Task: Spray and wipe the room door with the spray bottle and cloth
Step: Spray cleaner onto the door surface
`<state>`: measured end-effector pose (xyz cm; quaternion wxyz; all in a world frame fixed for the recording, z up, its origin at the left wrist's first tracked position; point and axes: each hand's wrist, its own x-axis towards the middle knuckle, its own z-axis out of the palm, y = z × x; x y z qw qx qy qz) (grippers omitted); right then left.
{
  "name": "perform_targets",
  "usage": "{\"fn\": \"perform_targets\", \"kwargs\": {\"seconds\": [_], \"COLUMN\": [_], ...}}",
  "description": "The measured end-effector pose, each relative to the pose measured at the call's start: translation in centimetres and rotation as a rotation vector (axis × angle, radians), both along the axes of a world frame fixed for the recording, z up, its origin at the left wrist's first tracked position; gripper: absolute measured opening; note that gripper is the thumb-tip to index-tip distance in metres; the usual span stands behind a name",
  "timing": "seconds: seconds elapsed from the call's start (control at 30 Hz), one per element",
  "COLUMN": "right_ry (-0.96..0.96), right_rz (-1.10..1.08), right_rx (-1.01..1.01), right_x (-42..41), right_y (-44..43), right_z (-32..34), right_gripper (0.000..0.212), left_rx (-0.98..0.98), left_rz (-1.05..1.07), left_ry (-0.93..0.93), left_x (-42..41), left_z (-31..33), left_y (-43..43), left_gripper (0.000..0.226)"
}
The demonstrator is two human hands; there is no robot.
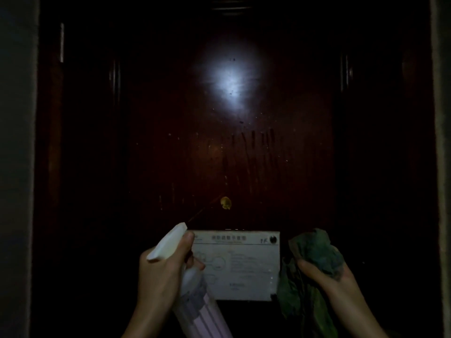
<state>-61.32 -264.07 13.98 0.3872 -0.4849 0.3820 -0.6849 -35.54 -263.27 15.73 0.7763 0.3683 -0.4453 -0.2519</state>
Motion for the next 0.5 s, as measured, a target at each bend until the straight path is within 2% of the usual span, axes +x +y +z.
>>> {"fn": "perform_targets", "kwargs": {"seconds": [0.1, 0.23, 0.5], "right_ry": [-0.005, -0.015, -0.026], "right_rz": [0.039, 0.078, 0.099], "right_rx": [-0.011, -0.025, -0.014], "right_x": [1.3, 2.5, 3.3], "right_y": [0.0, 0.3, 0.7], "right_z": [0.5, 1.0, 1.4], "right_gripper": [0.036, 0.035, 0.031], "left_rx": [-0.037, -0.006, 0.008], "left_rz": [0.031, 0.002, -0.012], "left_ry": [-0.013, -0.017, -0.03], "left_x": [0.9, 1.9, 2.8], "left_z": [0.4, 0.3, 0.4], "left_y": [0.8, 1.0, 1.2], "left_gripper": [0.02, 0.008, 0.01]}}
